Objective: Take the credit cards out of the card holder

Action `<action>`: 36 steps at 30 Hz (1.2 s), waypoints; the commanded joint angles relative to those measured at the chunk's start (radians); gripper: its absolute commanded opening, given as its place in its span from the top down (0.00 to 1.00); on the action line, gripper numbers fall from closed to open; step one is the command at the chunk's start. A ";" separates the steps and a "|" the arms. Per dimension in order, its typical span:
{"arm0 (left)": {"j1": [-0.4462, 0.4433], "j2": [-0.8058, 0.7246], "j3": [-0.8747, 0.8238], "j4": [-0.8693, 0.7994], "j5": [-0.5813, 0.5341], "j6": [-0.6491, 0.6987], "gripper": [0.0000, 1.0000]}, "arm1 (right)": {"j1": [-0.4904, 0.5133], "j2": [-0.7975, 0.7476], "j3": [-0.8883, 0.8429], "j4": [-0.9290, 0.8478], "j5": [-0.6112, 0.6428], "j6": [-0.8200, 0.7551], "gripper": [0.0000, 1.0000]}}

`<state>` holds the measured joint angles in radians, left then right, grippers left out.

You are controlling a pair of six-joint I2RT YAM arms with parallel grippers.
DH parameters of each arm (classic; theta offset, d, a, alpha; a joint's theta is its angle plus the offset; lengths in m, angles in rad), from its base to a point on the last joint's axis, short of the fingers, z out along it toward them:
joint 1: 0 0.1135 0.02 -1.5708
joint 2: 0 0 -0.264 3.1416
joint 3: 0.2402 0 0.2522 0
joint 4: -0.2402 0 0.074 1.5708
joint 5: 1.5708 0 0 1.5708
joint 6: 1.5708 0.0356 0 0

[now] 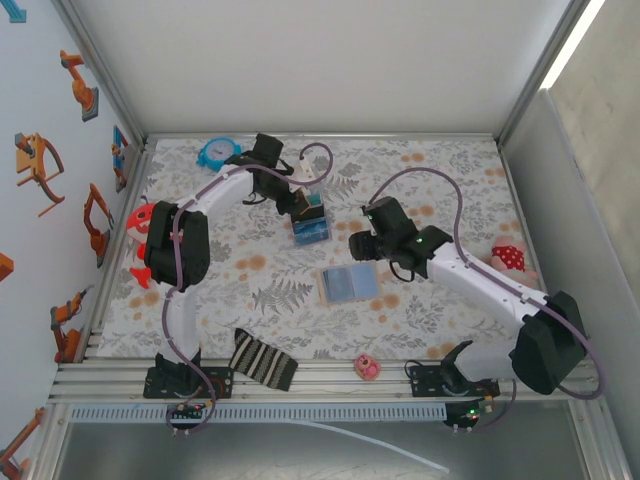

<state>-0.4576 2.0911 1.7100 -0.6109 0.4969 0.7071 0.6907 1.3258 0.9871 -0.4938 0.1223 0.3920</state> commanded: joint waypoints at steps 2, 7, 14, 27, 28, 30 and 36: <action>0.001 -0.101 -0.025 -0.005 0.021 -0.017 0.74 | 0.047 0.045 0.045 -0.057 0.043 0.000 0.40; 0.003 -0.262 -0.189 0.149 -0.013 -0.119 0.60 | 0.093 0.102 0.053 -0.084 0.043 0.018 0.45; 0.004 -0.511 -0.481 0.426 -0.188 -0.414 0.36 | 0.149 0.189 0.064 -0.084 -0.001 0.062 0.45; 0.000 -0.791 -0.860 0.631 -0.638 -0.947 0.03 | 0.216 0.319 0.089 -0.063 -0.048 0.096 0.46; 0.000 -0.811 -0.875 0.627 -0.667 -0.966 0.03 | 0.222 0.329 0.092 -0.063 -0.049 0.100 0.46; -0.001 -0.848 -0.904 0.618 -0.703 -0.992 0.03 | 0.232 0.349 0.095 -0.062 -0.049 0.105 0.46; -0.009 -0.938 -0.979 0.587 -0.795 -1.055 0.03 | 0.250 0.393 0.108 -0.060 -0.057 0.110 0.39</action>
<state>-0.4580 1.1893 0.7620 -0.0265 -0.2127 -0.2764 0.9302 1.7039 1.0634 -0.5564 0.0700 0.4828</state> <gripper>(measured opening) 0.971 0.601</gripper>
